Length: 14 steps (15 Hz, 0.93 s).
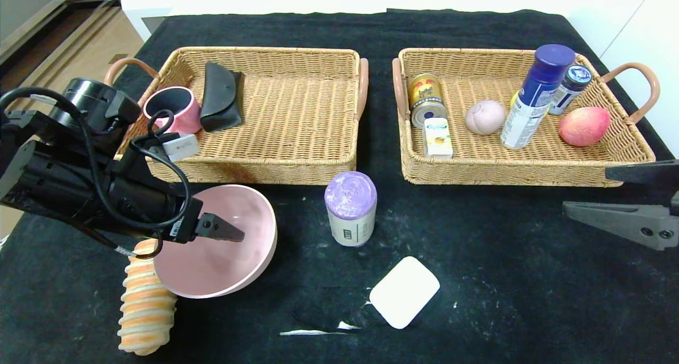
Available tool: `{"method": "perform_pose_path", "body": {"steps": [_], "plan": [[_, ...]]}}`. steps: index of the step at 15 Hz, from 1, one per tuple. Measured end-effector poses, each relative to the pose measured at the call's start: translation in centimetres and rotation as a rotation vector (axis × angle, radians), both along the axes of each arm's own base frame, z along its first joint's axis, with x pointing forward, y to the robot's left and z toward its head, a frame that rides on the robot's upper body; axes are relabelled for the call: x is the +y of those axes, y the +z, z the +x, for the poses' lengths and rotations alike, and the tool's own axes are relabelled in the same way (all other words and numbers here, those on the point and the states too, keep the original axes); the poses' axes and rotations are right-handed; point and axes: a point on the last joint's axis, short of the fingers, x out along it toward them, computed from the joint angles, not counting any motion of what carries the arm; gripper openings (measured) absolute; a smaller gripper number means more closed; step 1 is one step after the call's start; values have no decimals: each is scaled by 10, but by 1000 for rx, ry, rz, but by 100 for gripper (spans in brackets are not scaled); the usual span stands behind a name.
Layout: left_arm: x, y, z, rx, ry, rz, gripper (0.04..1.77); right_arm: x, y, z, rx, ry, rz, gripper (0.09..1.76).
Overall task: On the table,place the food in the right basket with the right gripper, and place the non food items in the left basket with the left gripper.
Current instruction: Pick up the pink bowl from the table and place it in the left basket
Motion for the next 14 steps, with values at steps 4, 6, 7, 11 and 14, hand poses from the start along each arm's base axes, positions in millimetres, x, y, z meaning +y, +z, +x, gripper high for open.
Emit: {"method": "perform_pose_path", "body": {"steps": [4,6,7,11,14], "plan": [[0,-1,0,5,0,2,113,0,0,-1,-2,0,1,171],[0,-2,-1,9,1,2,90,0,0,-1,-2,0,1,171],[0,-2,-1,9,1,3,81,0,1,-1,-3,1,1,171],[0,-2,-1,12,0,2,19,-1,1,-1,-5,-2,1,171],[0,-3,-2,14,0,2,19,-1,1,-1,-4,-2,1,171]]}}
